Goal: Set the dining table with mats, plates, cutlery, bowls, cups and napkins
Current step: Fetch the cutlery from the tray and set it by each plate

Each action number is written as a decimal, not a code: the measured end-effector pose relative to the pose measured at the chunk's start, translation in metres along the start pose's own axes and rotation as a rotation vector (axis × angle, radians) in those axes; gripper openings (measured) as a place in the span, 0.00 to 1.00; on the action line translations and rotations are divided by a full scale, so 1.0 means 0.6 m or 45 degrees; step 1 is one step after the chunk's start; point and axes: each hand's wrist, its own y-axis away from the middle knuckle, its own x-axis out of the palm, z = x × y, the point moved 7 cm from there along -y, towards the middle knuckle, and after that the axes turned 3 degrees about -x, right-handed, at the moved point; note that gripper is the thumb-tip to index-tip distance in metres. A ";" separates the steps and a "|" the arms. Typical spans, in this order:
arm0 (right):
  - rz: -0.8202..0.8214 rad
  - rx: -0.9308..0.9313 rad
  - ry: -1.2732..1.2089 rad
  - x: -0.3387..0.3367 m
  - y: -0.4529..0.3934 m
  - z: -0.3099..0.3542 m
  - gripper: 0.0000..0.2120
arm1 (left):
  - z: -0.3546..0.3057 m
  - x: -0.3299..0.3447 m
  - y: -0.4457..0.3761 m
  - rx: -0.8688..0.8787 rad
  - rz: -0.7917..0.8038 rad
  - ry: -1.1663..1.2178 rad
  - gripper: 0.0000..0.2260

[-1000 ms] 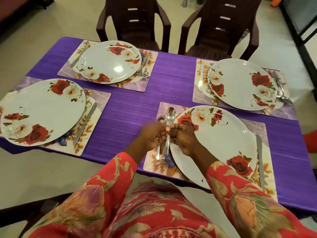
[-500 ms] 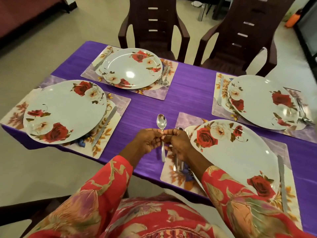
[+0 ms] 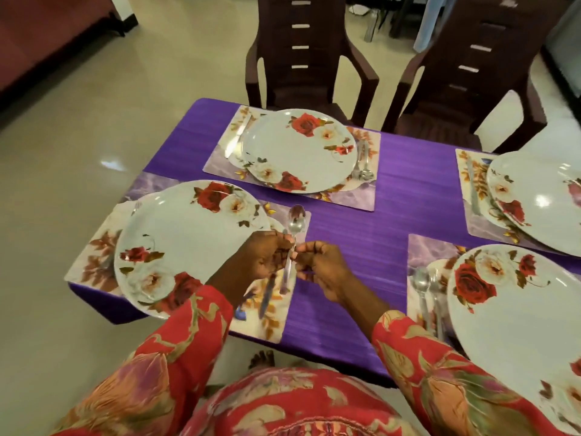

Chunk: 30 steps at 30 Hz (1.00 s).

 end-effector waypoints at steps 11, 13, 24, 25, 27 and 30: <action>0.138 0.063 0.272 0.222 -0.043 -0.005 0.05 | -0.091 -0.326 0.018 0.112 -0.295 0.153 0.08; 0.147 0.086 0.315 0.246 -0.049 -0.008 0.04 | -0.100 -0.385 0.021 0.121 -0.375 0.168 0.10; 0.118 0.144 0.434 0.274 -0.061 -0.018 0.03 | -0.114 -0.616 -0.022 0.164 -0.819 0.022 0.11; 0.115 0.144 0.438 0.275 -0.063 -0.018 0.03 | -0.110 -0.629 -0.036 0.155 -0.832 -0.014 0.09; 0.110 0.143 0.439 0.274 -0.064 -0.018 0.03 | -0.109 -0.643 -0.054 0.147 -0.863 -0.128 0.02; 0.094 0.142 0.441 0.271 -0.064 -0.018 0.04 | -0.122 -0.638 -0.047 0.174 -0.950 -0.298 0.08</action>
